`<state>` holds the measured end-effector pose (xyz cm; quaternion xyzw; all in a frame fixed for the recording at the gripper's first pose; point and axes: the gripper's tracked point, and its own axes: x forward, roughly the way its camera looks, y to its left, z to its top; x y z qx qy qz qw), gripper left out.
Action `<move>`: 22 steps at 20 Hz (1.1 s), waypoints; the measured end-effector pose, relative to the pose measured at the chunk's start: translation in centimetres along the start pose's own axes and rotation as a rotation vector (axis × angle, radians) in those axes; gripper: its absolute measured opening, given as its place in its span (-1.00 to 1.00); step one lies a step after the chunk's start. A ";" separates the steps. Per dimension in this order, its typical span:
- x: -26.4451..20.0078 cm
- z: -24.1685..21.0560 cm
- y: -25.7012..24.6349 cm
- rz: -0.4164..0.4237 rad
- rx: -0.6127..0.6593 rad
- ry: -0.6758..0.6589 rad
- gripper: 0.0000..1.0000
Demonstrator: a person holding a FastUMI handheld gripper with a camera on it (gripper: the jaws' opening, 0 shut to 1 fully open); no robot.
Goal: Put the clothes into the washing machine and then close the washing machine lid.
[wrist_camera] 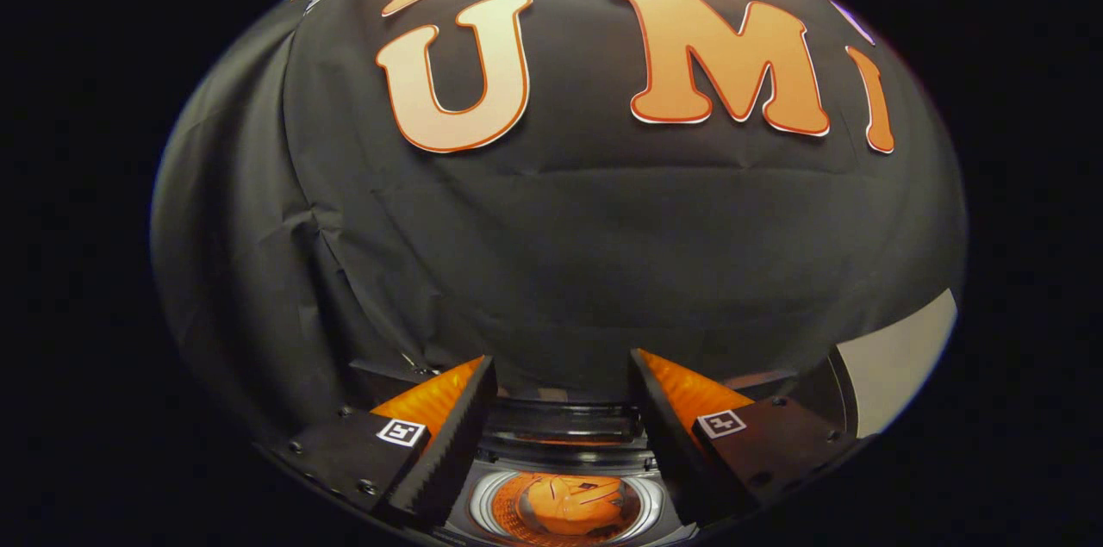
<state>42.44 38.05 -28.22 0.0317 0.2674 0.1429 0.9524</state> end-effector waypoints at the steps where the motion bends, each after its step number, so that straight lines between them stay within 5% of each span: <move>1: 0.6 -0.1 -0.1 -0.002 0.000 0.008 0.97; 9: 1.8 -1.7 -0.1 -0.019 -0.002 0.026 0.98; 22: -3.3 -4.3 0.7 -0.034 -0.020 -0.057 0.99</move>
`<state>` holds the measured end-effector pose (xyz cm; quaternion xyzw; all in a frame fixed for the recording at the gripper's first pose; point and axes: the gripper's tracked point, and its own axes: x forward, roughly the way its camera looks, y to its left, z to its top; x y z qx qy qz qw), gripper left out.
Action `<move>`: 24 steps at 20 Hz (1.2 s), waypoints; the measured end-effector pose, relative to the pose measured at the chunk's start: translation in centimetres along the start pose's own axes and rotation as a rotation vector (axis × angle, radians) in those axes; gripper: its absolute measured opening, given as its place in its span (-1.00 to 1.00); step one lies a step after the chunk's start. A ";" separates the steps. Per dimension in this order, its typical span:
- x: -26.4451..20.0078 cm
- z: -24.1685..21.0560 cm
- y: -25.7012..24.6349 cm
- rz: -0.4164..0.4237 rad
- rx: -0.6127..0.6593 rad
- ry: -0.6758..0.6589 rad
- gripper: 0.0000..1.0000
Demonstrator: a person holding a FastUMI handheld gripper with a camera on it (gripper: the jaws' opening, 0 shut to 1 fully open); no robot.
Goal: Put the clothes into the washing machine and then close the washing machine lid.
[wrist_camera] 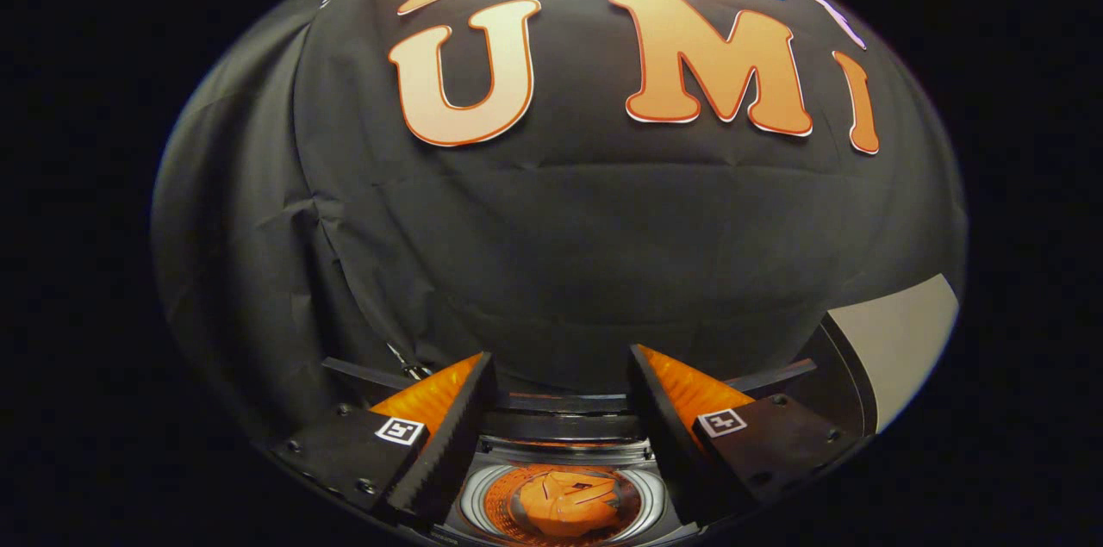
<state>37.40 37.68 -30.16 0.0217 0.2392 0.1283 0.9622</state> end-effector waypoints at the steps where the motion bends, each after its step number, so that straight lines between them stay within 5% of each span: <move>1: -0.3 -0.4 0.0 0.000 -0.006 -0.001 0.99; 24: -4.7 -3.6 0.6 -0.012 -0.038 -0.120 0.98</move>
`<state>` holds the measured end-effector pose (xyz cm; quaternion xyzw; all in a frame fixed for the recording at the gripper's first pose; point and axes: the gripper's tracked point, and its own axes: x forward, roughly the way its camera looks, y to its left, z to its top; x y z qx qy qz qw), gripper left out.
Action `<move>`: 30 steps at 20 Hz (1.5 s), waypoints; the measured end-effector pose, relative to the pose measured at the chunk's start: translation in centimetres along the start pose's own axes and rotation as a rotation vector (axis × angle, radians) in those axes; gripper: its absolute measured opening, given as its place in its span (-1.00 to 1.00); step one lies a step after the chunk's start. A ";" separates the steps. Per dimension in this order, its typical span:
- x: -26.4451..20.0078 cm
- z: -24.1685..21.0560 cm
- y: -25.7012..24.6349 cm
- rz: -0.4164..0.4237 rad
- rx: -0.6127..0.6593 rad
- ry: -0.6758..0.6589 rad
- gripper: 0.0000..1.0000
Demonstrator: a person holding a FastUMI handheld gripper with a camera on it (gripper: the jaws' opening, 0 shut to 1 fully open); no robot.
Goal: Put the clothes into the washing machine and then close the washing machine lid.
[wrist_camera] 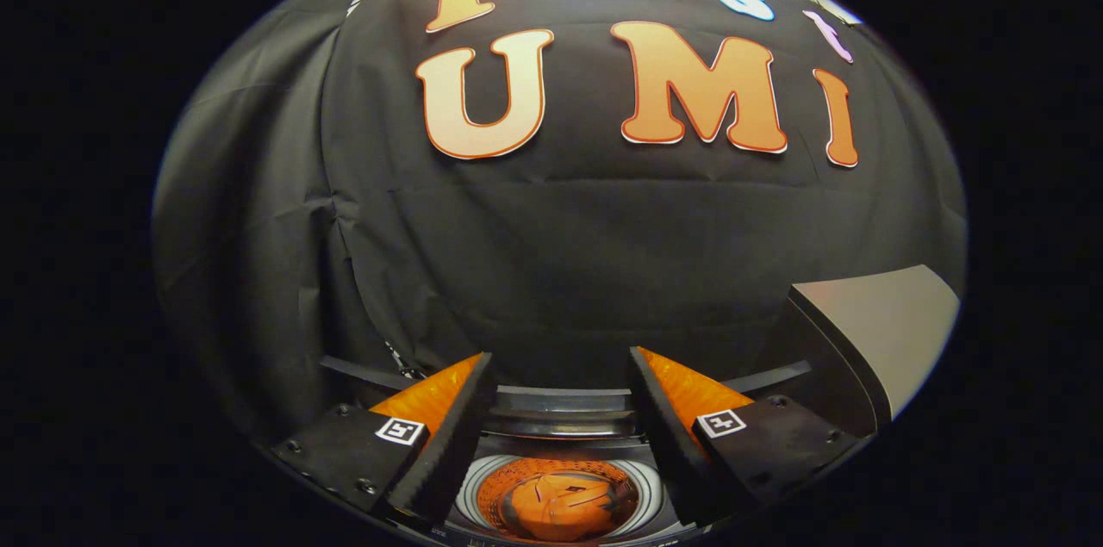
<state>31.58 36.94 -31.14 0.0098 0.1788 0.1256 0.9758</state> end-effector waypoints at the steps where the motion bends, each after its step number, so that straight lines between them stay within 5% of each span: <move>1: -0.2 0.0 0.0 0.003 -0.001 -0.012 0.98; 18: -3.6 -4.8 0.8 0.036 0.008 -0.036 0.98; 24: -3.0 -14.4 0.8 0.036 0.037 0.163 0.96; 30: -4.3 -14.7 0.7 0.034 0.054 0.183 0.96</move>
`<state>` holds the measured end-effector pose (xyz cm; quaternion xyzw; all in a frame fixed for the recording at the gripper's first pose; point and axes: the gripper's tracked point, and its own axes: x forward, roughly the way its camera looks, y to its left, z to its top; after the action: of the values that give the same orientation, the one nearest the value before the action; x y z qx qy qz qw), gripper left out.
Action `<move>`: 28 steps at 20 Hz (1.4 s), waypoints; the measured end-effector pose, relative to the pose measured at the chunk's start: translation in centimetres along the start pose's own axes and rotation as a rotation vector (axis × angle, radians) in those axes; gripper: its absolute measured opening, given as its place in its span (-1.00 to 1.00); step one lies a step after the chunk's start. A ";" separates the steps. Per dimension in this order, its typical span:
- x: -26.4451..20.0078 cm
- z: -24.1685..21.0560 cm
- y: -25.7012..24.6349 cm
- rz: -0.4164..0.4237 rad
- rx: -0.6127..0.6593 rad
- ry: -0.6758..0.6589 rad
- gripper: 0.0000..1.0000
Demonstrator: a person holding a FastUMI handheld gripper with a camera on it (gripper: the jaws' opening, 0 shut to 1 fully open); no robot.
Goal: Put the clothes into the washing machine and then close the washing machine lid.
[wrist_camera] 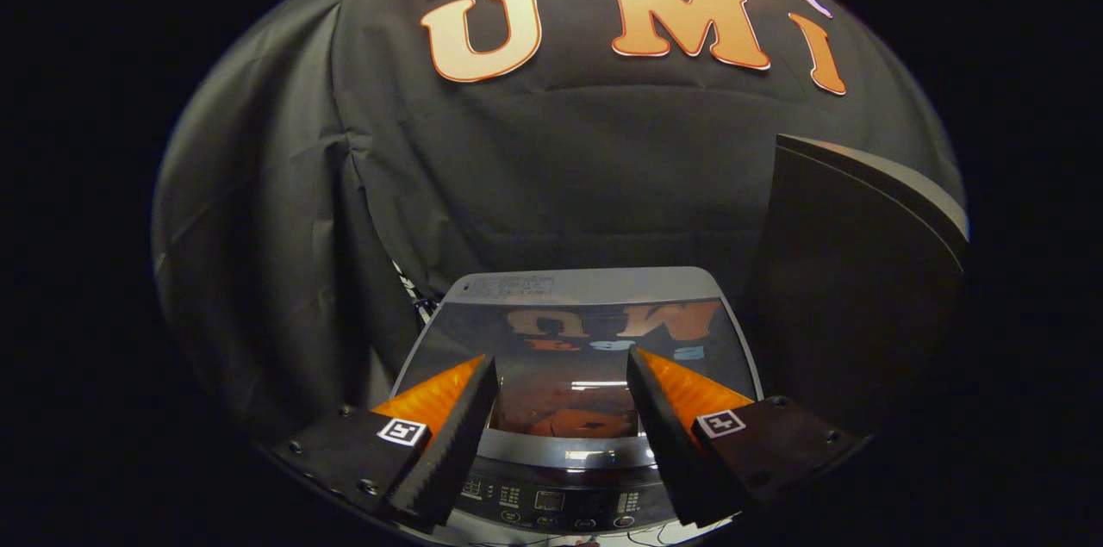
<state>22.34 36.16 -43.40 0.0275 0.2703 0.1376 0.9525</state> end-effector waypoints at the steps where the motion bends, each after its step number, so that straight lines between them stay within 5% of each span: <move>1: -0.4 0.9 0.0 0.000 -0.003 -0.013 0.96; 16: -20.9 19.0 0.3 0.019 -0.163 -0.328 0.95; 28: -36.8 25.9 -7.9 -0.117 -0.144 -0.533 0.95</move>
<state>7.77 18.94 -3.63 -0.0208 0.0008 0.0890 0.9958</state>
